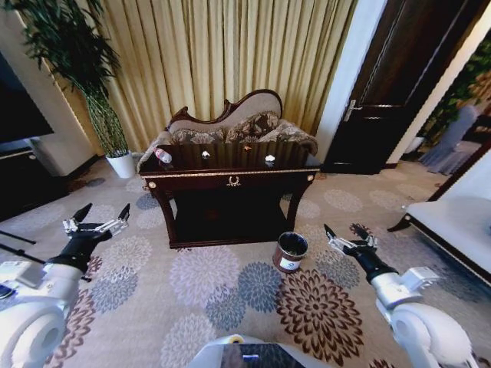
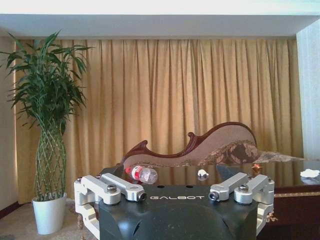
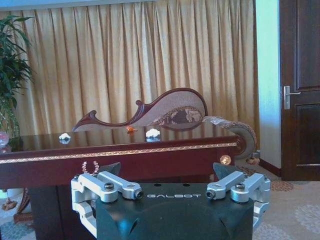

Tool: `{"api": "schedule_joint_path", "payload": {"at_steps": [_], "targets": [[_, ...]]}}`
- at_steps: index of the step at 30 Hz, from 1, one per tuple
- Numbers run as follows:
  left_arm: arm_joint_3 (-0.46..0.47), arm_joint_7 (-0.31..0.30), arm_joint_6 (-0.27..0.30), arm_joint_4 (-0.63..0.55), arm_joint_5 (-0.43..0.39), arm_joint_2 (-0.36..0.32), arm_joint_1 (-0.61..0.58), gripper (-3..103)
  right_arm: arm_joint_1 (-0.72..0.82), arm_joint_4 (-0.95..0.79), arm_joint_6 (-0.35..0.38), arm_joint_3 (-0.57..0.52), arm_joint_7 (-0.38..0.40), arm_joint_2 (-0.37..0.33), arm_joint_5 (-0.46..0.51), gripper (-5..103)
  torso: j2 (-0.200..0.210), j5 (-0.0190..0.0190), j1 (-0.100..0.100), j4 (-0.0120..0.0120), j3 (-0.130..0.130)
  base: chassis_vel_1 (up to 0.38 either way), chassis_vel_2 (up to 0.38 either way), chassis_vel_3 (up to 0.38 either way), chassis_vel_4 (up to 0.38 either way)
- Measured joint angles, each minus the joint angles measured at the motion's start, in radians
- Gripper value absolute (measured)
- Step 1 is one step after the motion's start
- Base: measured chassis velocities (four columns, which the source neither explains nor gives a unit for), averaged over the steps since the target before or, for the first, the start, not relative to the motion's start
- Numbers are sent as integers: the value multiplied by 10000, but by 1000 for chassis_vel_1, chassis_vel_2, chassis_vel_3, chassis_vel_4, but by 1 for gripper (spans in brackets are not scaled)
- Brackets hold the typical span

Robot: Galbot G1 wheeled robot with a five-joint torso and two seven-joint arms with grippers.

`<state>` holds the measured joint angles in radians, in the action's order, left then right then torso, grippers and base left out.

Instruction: Move to the front of the table and place the trash on the table into the trash bin.

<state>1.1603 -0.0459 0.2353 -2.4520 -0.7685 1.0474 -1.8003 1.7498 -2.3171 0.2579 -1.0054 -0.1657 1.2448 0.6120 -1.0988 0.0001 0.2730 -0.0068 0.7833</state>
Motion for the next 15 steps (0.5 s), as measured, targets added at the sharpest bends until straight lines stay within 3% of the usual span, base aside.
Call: {"api": "schedule_joint_path", "payload": {"at_steps": [15], "targets": [[-1,7,-11,-59,53,98,-40,100,48,47,-52,11,-76,-6,23,100,0,2,0,1,0,-174,169,172,-171]]}}
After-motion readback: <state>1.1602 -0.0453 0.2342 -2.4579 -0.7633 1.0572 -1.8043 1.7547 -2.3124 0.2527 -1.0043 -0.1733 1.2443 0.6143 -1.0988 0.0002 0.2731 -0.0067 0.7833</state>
